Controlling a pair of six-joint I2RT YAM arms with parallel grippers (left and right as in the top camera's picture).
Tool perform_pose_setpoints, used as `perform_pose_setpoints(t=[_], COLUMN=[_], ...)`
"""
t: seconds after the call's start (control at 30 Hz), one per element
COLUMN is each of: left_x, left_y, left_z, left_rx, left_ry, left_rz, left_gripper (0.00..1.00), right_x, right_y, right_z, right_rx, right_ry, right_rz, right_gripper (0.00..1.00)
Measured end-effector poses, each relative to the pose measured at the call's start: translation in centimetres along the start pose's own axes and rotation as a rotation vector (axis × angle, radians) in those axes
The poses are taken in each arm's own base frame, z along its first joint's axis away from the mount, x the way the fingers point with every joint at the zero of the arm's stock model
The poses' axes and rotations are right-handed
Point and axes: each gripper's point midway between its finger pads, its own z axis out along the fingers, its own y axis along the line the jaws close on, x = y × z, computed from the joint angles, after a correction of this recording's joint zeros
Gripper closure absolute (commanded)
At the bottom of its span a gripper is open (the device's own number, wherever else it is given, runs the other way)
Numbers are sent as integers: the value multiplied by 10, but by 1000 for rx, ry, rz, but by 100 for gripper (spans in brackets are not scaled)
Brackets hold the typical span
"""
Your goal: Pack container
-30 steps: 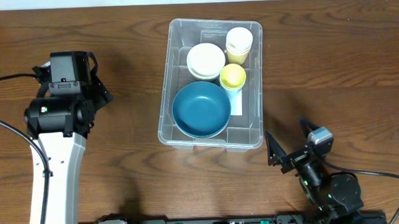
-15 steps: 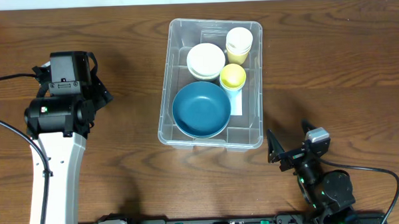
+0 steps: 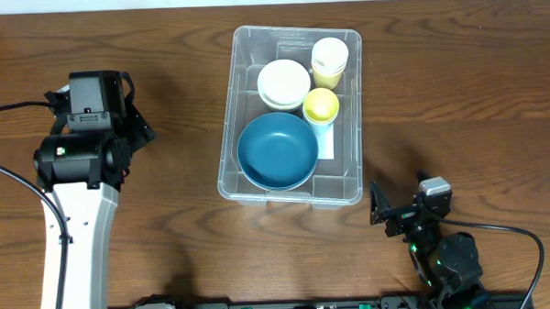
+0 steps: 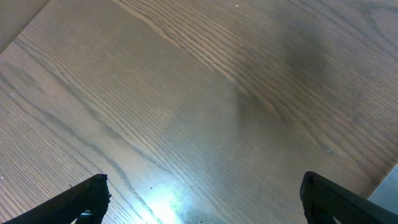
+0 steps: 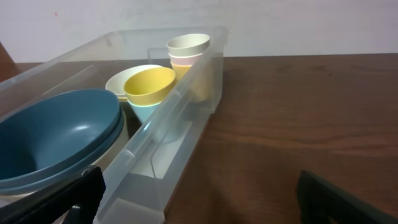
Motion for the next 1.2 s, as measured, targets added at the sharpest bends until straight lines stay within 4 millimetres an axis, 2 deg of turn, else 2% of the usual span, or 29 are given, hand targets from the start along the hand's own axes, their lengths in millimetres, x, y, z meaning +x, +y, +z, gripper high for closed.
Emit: perform_pose_setpoints(t=[0.87, 1.03, 1.13, 1.2], left_x=[-2, -21, -40, -45], left_y=[-1, -13, -31, -45], left_z=[0, -1, -5, -10], left_rx=[5, 57, 148, 226], left_ry=[-8, -80, -145, -162], left_rz=[-5, -65, -84, -38], left_gripper=[2, 2, 2, 2], right_x=[0, 1, 1, 1], right_y=[-3, -3, -3, -3], right_z=[0, 0, 0, 0], right_rx=[17, 18, 18, 18], right_ry=[2, 3, 3, 3], right_rz=[-34, -34, -34, -34], right_gripper=[1, 1, 1, 1])
